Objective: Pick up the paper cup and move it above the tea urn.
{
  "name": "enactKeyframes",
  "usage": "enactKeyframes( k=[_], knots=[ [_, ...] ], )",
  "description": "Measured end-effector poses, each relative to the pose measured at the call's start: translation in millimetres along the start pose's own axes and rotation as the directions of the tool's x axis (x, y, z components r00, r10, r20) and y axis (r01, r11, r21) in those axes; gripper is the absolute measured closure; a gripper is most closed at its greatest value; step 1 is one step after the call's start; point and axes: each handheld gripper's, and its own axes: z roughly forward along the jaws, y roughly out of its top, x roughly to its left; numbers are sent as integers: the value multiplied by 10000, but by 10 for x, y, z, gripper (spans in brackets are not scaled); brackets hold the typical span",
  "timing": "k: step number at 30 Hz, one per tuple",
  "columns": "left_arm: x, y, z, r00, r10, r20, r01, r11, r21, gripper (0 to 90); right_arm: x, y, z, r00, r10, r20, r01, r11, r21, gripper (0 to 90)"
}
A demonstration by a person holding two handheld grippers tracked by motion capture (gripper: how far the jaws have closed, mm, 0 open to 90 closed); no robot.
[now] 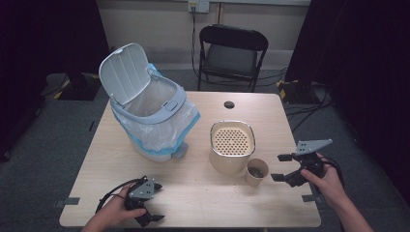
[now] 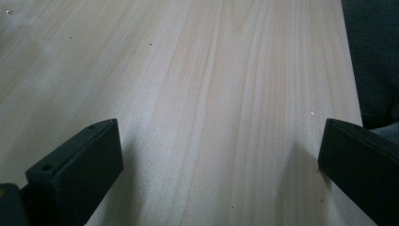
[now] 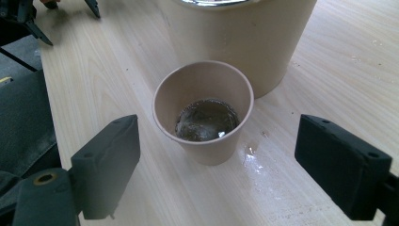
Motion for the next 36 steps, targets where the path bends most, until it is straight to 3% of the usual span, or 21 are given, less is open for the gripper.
enactKeyframes(
  k=[21, 30, 36],
  knots=[
    [-1, -1, 1, 10000, -4, -4, 4, 10000, -13, 0, 14, -352, 229, 9999, 87, 55, -88, 10000, 37, 145],
    [0, -1, 2, 10000, -2, -1, 2, 10000, -27, 0, 6, -411, 365, 9998, 87, 189, -83, 9998, -168, 145],
    [1, -1, 1, 10000, 15, -2, -15, 10000, -9, 0, 10, -428, 467, 9998, 182, 38, -180, 9995, -270, 145]
  ],
)
